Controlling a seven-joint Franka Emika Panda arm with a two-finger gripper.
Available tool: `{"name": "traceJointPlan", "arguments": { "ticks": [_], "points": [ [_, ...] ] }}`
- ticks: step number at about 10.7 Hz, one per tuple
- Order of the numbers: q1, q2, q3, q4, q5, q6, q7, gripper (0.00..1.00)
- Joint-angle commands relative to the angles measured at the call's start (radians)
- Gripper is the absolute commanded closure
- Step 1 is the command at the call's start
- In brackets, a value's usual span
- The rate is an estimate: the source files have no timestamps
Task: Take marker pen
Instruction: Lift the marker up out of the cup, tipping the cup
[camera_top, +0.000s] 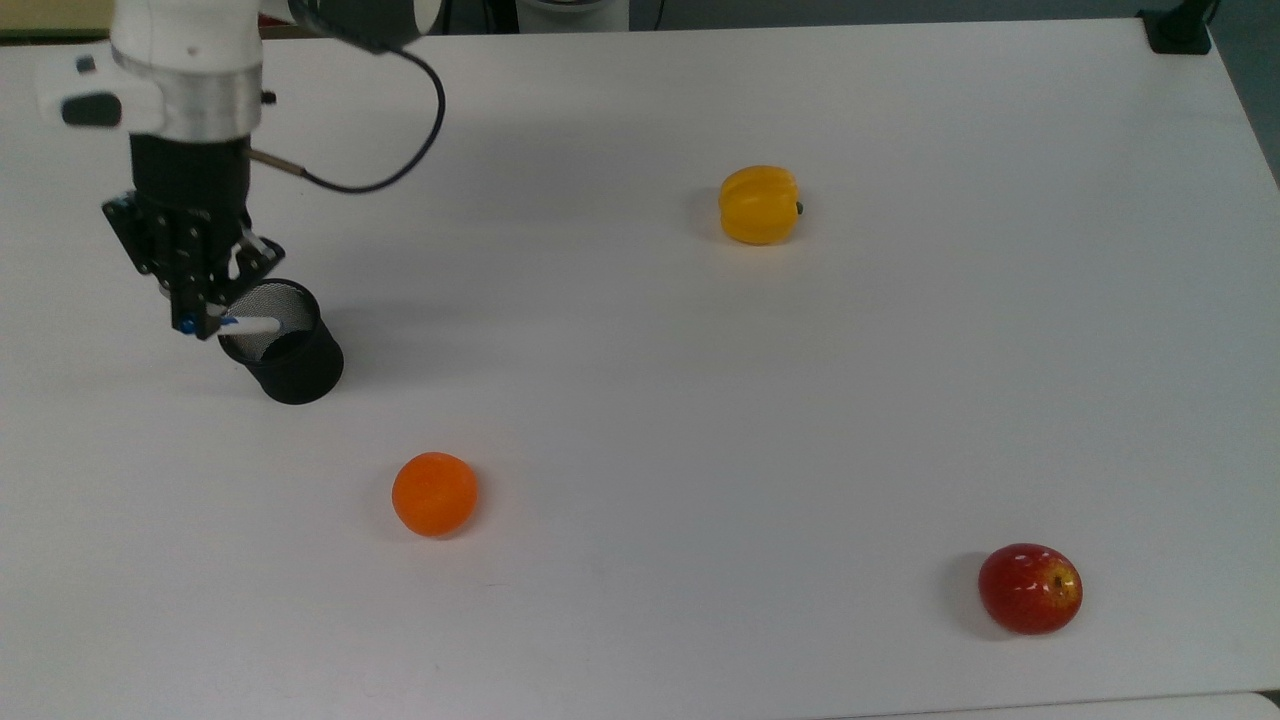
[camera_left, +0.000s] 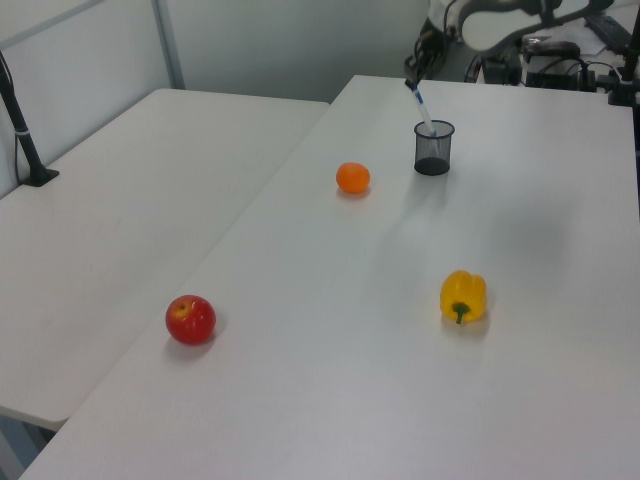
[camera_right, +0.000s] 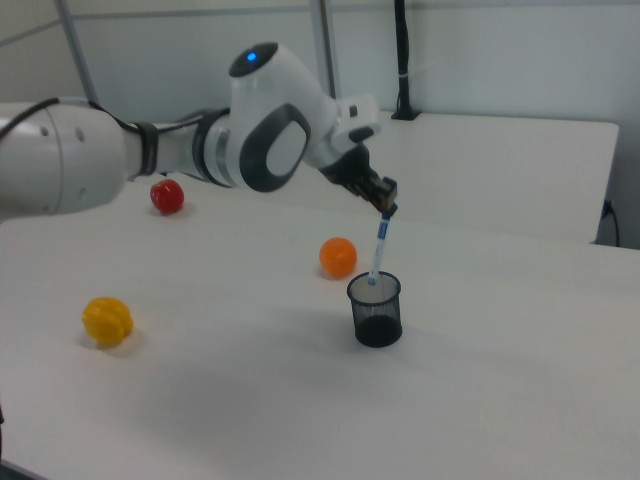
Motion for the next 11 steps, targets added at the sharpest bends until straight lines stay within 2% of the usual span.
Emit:
{"name": "traceJointPlan", "arguments": {
  "ticks": [1, 2, 6, 9, 11],
  "points": [
    [0.011, -0.111, 0.008, -0.04, -0.003, -0.008, 0.019, 0.87],
    [0.022, -0.126, 0.01, -0.039, -0.005, -0.057, 0.019, 0.87],
    [0.161, -0.135, 0.01, -0.042, -0.006, -0.262, 0.016, 0.87],
    [0.279, -0.102, 0.012, -0.048, 0.001, -0.413, 0.021, 0.86],
    [0.333, -0.061, 0.012, -0.052, 0.009, -0.438, 0.023, 0.86]
  ]
}}
